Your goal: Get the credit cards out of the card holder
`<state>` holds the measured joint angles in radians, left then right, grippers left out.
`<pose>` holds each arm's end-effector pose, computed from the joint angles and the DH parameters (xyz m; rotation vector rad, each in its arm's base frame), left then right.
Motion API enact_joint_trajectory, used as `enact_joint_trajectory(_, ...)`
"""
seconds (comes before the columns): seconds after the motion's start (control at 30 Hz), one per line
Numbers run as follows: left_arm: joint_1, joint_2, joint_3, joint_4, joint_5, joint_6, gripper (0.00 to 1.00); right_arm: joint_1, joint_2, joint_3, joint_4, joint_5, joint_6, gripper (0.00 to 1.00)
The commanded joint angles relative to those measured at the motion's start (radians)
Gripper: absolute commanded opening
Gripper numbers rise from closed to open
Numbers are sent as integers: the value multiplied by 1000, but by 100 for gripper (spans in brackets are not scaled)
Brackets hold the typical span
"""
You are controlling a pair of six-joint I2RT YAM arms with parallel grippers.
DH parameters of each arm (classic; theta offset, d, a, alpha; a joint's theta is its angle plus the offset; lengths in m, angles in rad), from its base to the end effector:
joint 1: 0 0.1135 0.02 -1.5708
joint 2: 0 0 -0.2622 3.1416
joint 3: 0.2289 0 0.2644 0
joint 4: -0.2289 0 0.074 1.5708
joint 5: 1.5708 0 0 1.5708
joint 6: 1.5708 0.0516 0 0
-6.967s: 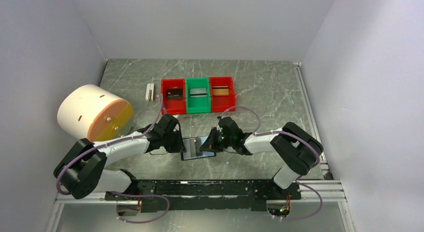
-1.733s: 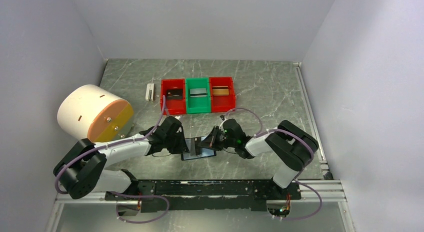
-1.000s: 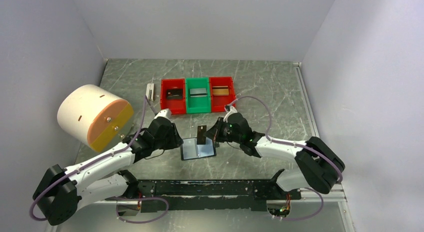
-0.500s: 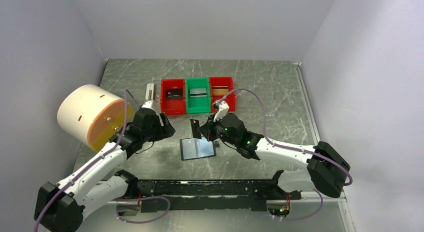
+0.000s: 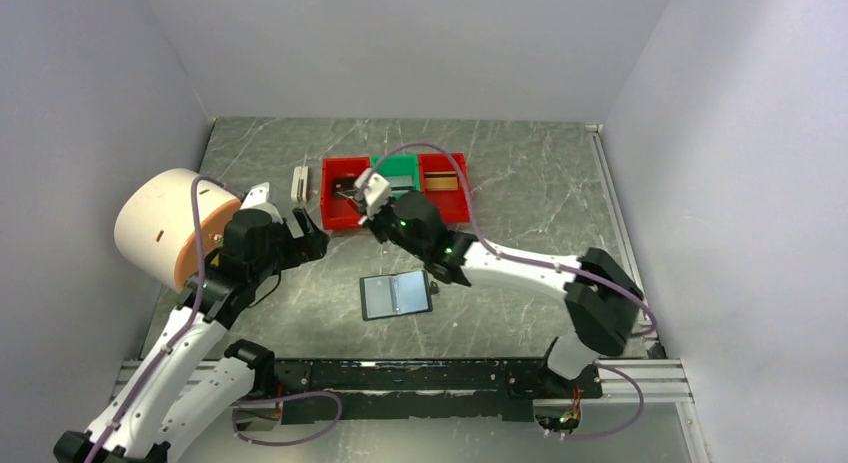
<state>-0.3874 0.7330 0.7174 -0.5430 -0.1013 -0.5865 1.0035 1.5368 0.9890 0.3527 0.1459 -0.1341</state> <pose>0.1777 -0.0669 0.2785 -0.2752 2.1445 -0.4637 0.2131 0.3205 0.2684 -0.8725 1.5641 0.5002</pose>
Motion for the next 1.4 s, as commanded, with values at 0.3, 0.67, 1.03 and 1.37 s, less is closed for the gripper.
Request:
enact_joint_trajectory(0.3,8,-199,4,-72,-113,32,99,-15,442,454,-120,77,-389,0)
enact_joint_trajectory(0.67,7,-260,0,-88,-181,7,99,-55,688,707,-233,98,-533,0)
enact_joint_trajectory(1.03,7,-272,0,-91,-189,5,99,-78,832,862,-305,177,-637,0)
enact_joint_trajectory(1.37,7,-272,2,-92,-191,2,98,-93,969,1017,-325,247,-685,0)
